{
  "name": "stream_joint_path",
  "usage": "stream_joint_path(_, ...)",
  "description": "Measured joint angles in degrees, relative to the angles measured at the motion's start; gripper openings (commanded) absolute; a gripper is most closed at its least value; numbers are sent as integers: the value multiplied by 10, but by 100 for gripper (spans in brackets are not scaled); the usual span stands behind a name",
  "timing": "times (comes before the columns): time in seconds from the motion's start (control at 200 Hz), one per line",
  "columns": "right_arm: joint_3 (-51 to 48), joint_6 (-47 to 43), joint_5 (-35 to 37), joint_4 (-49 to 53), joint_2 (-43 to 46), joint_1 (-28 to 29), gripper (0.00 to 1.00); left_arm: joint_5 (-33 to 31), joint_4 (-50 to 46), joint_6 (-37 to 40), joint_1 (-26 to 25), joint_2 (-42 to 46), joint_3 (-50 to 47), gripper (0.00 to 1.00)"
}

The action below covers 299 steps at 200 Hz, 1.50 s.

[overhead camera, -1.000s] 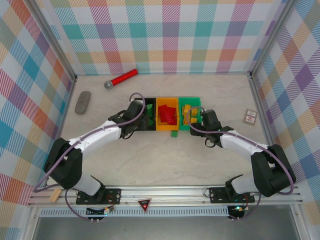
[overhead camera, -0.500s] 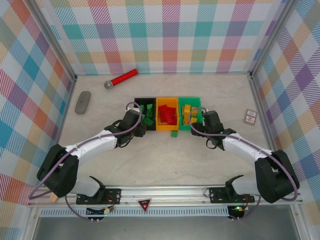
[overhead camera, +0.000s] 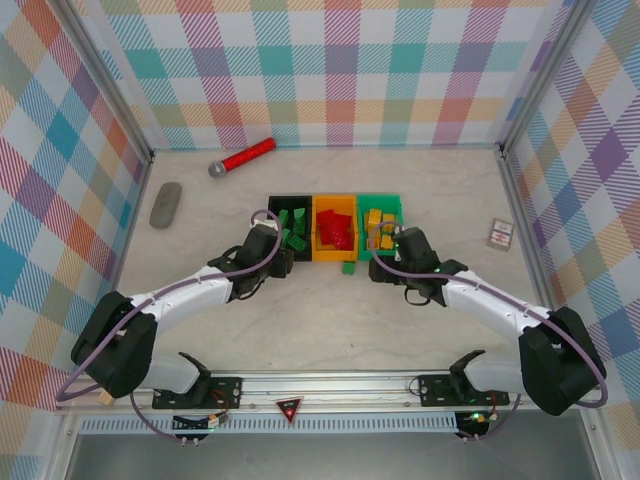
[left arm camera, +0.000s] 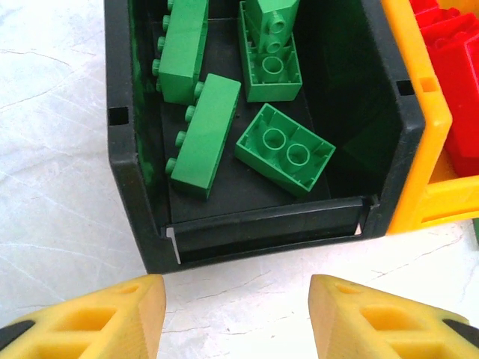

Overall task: Sort the legos into containers by color
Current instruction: Pick up the lego from the center of the table.

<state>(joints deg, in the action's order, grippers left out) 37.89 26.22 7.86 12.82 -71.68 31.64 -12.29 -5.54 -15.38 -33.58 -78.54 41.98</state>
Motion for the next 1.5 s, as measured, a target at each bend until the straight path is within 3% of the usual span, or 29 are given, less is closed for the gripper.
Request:
stream_joint_path(0.385,99,41,22,11,-135,75,73,23,-1,-2,0,3,-2,53)
stream_joint_path(0.895,207,61,67,43,-283,115,72,24,-3,-2,0,11,-2,53)
stream_joint_path(1.3,226,76,78,54,-314,117,44,24,-3,-2,0,11,-2,53)
stream_joint_path(1.495,226,77,80,55,-313,117,37,24,-3,-2,0,11,-2,53)
